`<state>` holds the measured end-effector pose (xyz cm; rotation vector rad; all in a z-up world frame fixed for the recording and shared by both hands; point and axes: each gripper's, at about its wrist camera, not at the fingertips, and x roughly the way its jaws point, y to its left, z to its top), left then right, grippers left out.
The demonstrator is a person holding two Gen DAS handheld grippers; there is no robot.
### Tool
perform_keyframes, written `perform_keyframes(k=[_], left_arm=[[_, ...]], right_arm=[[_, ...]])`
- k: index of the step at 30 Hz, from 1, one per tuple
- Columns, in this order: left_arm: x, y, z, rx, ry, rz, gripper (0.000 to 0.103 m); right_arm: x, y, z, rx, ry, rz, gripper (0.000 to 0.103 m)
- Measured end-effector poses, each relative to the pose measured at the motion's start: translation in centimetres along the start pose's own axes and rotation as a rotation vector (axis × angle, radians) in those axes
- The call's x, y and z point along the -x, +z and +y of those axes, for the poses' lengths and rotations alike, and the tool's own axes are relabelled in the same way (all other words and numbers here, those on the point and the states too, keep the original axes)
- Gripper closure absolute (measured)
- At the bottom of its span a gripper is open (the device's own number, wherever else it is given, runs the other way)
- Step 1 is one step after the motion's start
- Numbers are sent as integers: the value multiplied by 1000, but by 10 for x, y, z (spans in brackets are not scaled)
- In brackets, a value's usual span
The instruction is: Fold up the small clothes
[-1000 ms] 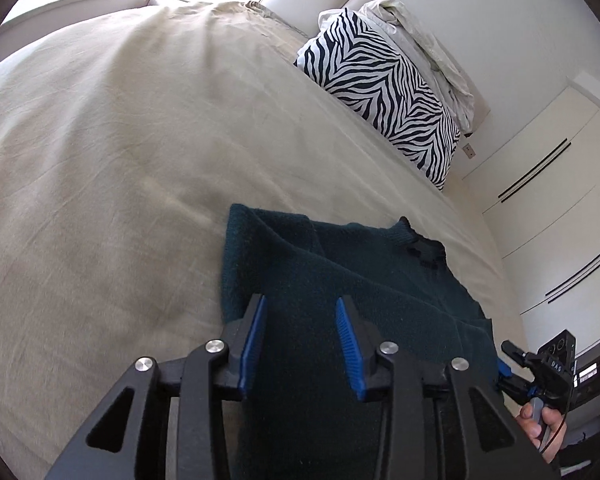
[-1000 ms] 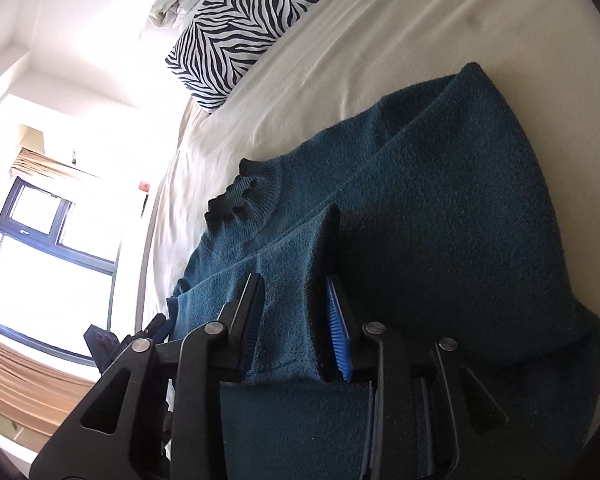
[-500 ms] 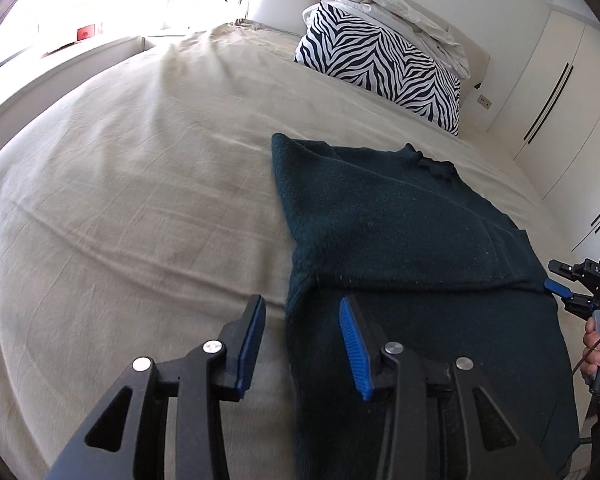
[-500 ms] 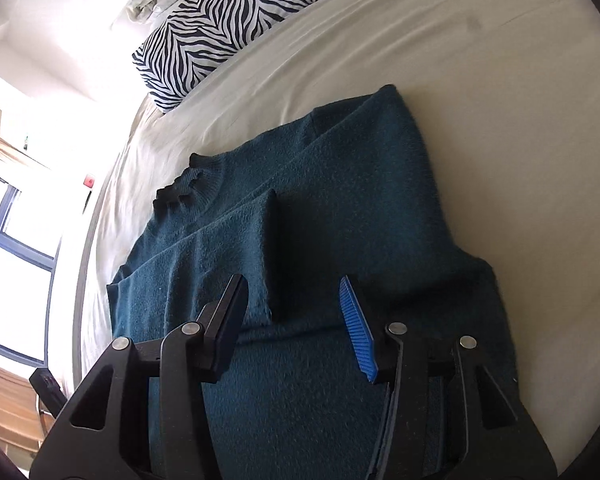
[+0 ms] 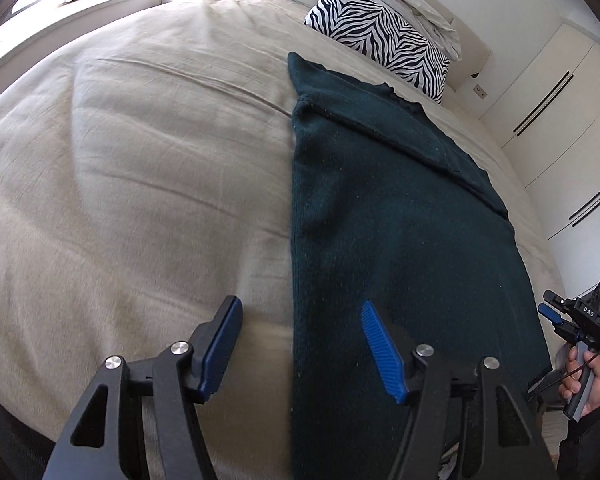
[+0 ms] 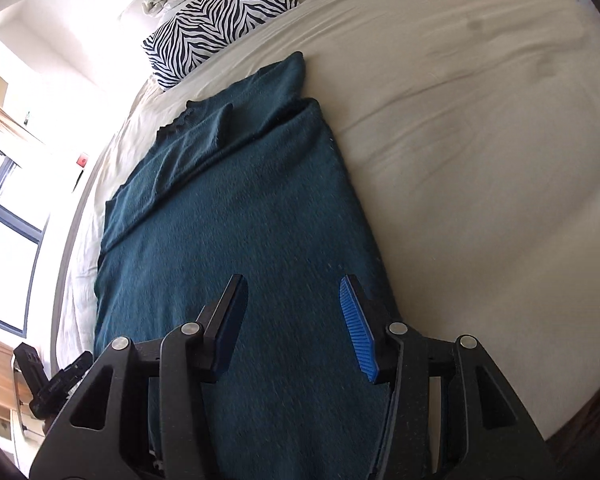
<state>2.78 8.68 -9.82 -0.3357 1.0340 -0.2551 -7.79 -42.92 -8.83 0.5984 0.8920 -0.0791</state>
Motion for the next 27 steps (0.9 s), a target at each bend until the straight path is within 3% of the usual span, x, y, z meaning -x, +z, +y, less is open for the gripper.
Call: perform_keyframes(k=[6, 11, 15, 27], left_arm=[[12, -25, 0, 18, -37, 63, 37], [14, -43, -1, 10, -61, 124, 36], [11, -48, -1, -13, -75, 182, 36], [12, -56, 12, 54, -154, 238, 36]], right_arm=[[41, -52, -45, -65, -36, 6, 56], [57, -78, -77, -131, -7, 28, 56], [59, -83, -86, -164, 34, 52, 56], [53, -87, -82, -201, 155, 94, 56]])
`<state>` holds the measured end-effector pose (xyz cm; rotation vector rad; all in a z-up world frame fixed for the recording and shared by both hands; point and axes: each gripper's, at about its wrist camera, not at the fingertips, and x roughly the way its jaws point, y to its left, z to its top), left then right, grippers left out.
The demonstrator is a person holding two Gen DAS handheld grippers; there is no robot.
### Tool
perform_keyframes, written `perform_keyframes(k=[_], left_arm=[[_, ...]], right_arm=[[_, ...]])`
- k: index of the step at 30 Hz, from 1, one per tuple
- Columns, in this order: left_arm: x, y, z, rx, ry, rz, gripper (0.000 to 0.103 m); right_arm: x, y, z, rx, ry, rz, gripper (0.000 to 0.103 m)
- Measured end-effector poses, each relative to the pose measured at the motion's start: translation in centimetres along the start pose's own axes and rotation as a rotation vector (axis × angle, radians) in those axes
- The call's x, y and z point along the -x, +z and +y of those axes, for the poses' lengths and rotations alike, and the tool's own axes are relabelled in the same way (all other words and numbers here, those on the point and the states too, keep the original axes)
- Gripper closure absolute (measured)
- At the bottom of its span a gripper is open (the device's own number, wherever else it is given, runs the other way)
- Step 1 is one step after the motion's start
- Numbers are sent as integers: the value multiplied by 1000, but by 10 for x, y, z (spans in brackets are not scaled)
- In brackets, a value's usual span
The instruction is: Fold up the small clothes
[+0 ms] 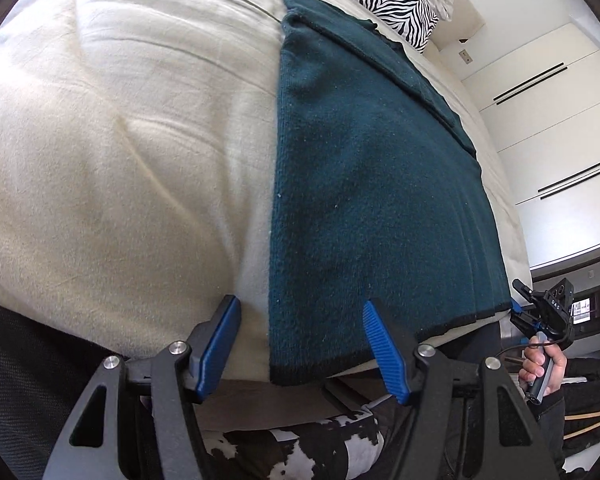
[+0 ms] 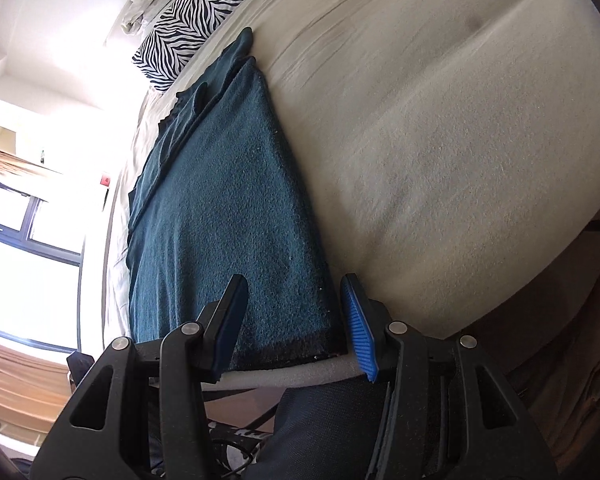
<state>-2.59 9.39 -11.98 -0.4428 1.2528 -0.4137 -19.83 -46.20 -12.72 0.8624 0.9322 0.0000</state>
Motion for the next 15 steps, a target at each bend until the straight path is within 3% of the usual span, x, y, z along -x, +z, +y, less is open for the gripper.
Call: perform_keyframes(k=[4, 7, 12, 15], left_arm=[[-1, 1, 2, 18, -15, 14, 38], [-3, 1, 3, 26, -8, 32, 46], [-7, 1, 15, 85, -20, 61, 83], [-10, -2, 17, 91, -34, 79, 93]], right_arm=[[1, 0, -1, -6, 21, 6, 57], [2, -1, -3, -17, 35, 6, 61], [1, 0, -7, -24, 37, 10, 69], [0, 0, -9, -28, 44, 8, 72]])
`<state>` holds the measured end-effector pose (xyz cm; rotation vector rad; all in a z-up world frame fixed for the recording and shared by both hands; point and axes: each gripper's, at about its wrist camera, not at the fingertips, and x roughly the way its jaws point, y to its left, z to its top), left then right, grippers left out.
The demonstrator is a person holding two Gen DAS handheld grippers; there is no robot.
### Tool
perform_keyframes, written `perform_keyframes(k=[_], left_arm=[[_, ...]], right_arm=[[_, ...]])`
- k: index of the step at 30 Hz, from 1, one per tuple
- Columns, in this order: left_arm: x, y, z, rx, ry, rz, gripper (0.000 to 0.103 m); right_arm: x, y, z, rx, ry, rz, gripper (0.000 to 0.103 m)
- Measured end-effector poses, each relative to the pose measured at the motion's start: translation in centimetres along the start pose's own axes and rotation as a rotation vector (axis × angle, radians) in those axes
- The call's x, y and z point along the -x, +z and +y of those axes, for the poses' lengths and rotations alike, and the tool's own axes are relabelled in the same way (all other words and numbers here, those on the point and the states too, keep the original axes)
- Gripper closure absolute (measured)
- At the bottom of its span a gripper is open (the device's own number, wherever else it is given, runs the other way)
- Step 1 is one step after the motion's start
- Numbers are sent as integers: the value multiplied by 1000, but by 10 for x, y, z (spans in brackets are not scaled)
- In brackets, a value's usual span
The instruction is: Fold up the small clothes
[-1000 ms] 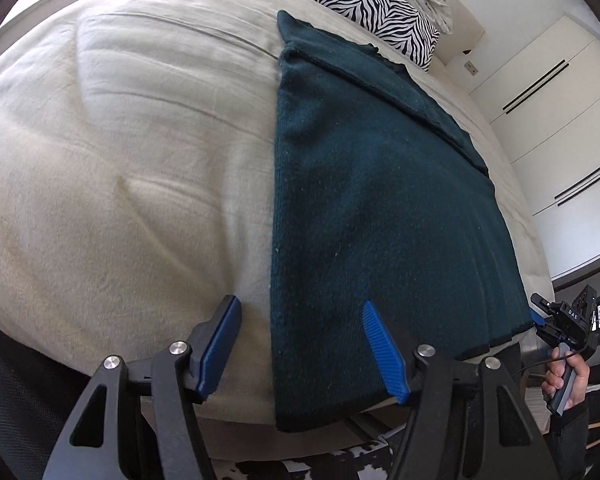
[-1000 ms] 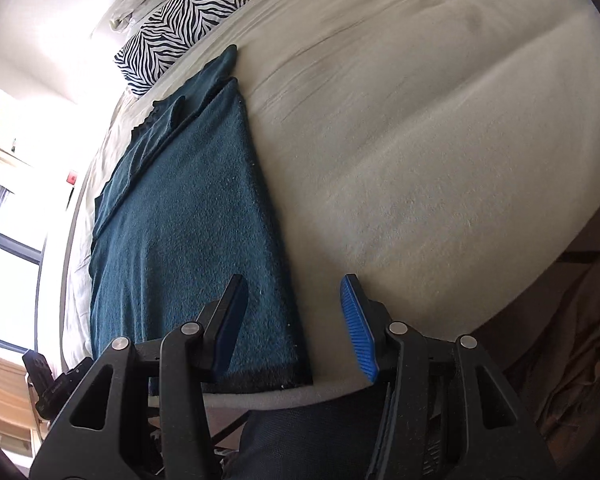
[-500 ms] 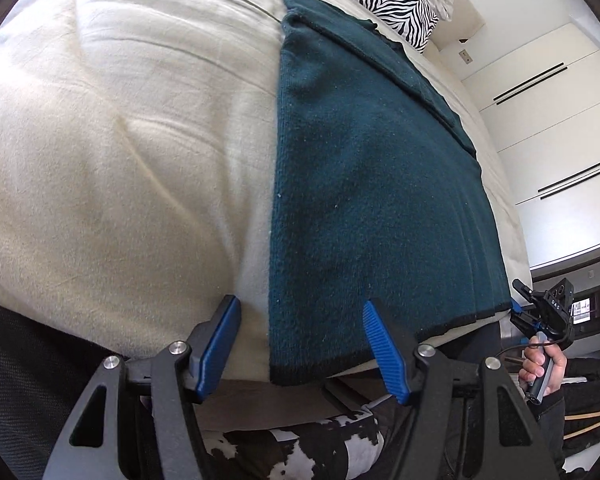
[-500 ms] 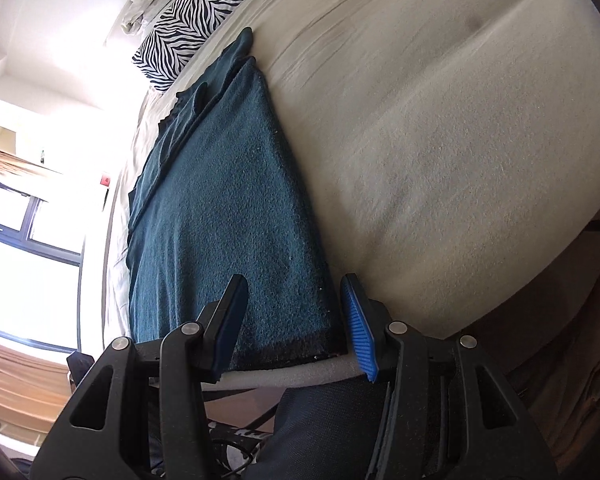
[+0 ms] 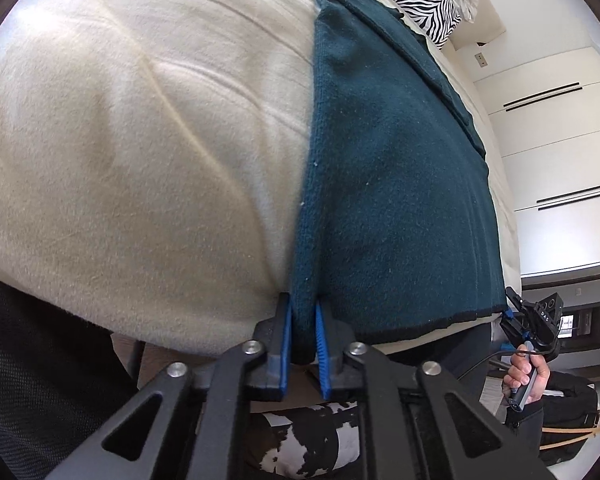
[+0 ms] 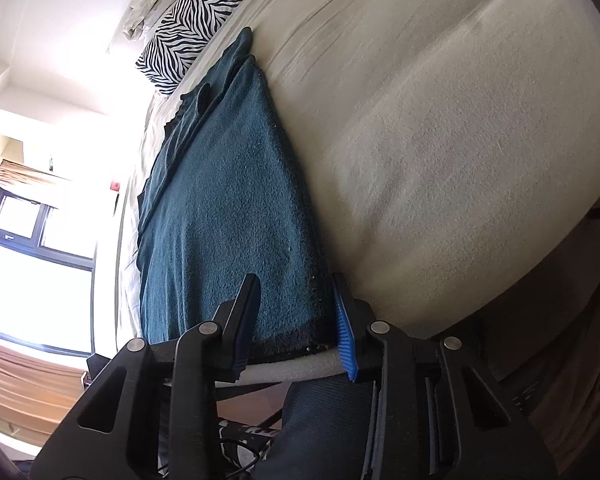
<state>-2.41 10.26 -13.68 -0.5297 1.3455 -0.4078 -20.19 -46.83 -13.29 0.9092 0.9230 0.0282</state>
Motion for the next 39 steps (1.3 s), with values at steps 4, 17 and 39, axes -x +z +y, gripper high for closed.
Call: perform_keyframes(k=[4, 17, 39], left_arm=[[5, -1, -3, -2, -2, -14, 95], [58, 12, -5, 56, -233, -152, 96], [99, 111, -33, 130, -468, -376, 96]], right_arm=[[0, -1, -1, 9, -24, 5, 90], [16, -7, 24, 63, -30, -7, 97], [16, 94, 131, 70, 226, -172, 97]])
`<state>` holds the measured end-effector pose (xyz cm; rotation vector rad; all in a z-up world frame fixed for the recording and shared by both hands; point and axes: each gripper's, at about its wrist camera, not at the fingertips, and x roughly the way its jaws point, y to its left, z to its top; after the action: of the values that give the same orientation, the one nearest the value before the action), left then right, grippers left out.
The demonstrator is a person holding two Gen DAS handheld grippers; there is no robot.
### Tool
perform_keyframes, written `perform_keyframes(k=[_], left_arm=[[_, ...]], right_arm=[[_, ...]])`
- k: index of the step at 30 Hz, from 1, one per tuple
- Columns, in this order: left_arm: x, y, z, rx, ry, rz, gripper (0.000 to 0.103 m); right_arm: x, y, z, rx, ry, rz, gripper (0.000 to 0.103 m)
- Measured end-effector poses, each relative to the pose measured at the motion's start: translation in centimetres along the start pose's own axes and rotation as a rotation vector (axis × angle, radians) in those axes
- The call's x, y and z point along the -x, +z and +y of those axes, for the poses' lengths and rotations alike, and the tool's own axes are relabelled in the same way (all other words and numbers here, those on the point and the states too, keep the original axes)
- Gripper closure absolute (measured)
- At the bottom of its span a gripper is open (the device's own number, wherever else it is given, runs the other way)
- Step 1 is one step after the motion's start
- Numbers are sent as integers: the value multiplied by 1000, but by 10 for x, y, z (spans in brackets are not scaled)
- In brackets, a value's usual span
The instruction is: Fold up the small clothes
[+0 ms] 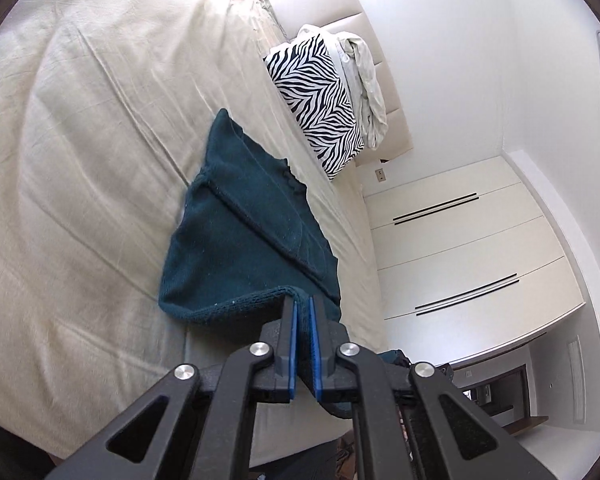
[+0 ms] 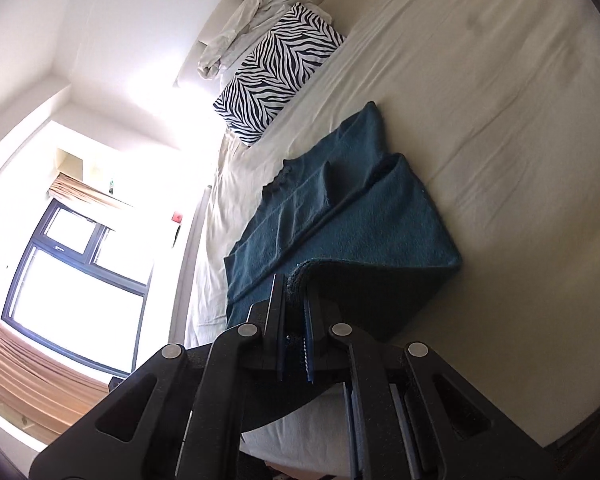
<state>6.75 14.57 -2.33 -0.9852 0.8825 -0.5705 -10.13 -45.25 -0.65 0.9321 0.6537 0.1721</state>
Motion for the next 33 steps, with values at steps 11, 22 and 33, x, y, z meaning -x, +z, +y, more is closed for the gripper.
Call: perform_keyframes(k=[11, 22, 33], left_arm=[[-49, 69, 3, 24, 16, -57, 96], [-127, 150, -1, -44, 89, -70, 96], [-200, 202, 42, -30, 202, -50, 96]], right_arm=[[-57, 84, 7, -25, -19, -78, 97], [-159, 157, -3, -12, -123, -82, 97], [-252, 209, -47, -91, -217, -65, 97]])
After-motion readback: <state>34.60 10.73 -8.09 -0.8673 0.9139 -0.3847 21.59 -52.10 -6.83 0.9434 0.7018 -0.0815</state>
